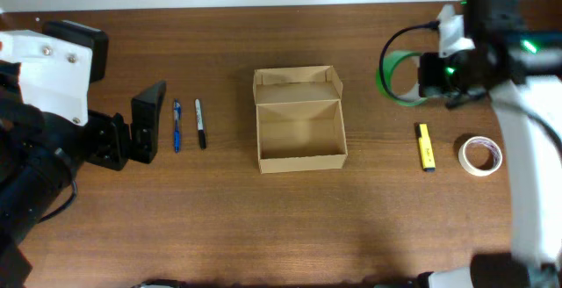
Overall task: Pack container
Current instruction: 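Grasp the green tape roll by its rim with the right gripper, then carry the green tape into the box and release it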
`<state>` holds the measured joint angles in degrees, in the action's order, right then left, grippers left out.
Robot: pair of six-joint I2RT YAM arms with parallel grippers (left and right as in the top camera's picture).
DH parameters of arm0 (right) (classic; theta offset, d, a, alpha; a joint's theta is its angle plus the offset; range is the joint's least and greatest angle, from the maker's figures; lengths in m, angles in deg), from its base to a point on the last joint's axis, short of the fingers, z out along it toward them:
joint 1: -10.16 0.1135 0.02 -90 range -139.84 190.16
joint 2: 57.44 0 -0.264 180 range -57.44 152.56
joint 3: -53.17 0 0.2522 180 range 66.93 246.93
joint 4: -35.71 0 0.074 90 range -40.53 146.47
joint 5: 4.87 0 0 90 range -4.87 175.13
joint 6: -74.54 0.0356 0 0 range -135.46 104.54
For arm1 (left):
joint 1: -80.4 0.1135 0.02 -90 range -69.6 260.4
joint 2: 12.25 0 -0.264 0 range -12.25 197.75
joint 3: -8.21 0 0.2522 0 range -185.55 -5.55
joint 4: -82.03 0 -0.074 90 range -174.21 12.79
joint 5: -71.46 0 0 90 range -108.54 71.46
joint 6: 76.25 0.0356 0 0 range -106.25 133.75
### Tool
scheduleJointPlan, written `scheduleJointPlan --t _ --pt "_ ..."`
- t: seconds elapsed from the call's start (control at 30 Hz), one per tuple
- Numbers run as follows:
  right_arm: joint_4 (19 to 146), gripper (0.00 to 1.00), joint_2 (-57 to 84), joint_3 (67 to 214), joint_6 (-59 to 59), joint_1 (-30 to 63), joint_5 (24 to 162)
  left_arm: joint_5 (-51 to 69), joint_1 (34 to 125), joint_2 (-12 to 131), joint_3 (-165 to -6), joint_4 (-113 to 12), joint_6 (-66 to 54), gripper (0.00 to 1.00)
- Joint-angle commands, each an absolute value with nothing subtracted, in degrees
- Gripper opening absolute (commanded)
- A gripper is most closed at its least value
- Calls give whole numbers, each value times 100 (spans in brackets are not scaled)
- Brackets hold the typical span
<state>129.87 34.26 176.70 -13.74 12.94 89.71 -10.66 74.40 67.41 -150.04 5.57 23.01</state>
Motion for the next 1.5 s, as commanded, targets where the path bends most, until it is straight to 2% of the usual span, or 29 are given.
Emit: scheduleJointPlan --t 0.0,0.27,0.37,0.67,1.1,1.47 --pt "13153 4 3308 17673 -1368 1799 8892 -1112 7416 6706 -15008 546 2373 99" --pt "13173 4 4159 17666 -1702 3380 8892 -1110 7416 6700 -15010 585 2373 99" --pt "13059 4 4677 17666 -1761 3627 8901 -1112 7416 6673 -15010 675 2373 99" --pt "12620 4 5636 17666 -1849 3646 9218 -1112 7416 6571 -15010 670 2375 99" --pt "12377 4 5710 17666 -1342 3640 8330 -1110 7416 6571 -15008 701 2375 99" --pt "12371 4 5846 17550 -1300 3640 8289 -1110 7416 6534 -15008 725 2375 99"
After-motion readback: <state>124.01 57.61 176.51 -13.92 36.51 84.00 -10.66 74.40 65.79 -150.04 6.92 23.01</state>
